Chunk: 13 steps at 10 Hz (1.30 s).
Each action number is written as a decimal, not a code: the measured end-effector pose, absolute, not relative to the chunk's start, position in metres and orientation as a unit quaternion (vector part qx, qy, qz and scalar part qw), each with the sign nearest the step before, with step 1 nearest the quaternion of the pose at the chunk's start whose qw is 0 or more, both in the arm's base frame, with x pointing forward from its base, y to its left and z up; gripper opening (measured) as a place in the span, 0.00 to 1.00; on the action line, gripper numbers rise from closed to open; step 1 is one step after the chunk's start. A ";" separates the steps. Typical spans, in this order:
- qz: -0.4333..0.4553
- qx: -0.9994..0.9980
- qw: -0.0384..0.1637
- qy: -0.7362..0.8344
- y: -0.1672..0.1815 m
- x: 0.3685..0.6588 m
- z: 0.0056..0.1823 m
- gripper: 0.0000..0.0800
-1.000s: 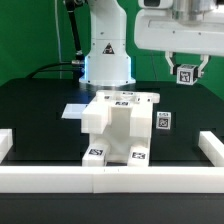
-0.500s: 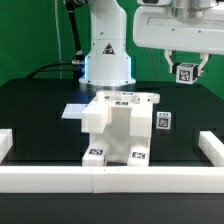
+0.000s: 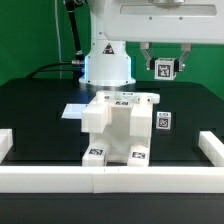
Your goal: Assemble chair
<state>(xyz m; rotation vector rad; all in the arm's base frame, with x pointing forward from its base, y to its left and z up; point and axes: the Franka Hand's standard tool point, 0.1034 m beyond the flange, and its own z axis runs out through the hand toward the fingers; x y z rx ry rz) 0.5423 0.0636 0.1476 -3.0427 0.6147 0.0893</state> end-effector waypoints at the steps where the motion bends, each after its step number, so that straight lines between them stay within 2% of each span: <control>1: 0.029 -0.980 0.018 0.197 0.065 0.541 0.147 0.36; 5: 0.028 -0.984 0.016 0.174 0.058 0.546 0.145 0.36; 8: 0.010 -0.992 0.008 0.129 0.026 0.578 0.144 0.36; 13: 0.012 -0.992 0.007 0.129 0.026 0.577 0.142 0.36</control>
Offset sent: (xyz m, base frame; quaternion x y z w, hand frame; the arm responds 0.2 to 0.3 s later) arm 0.0000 0.0000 0.0000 0.0000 0.0000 0.0000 1.0000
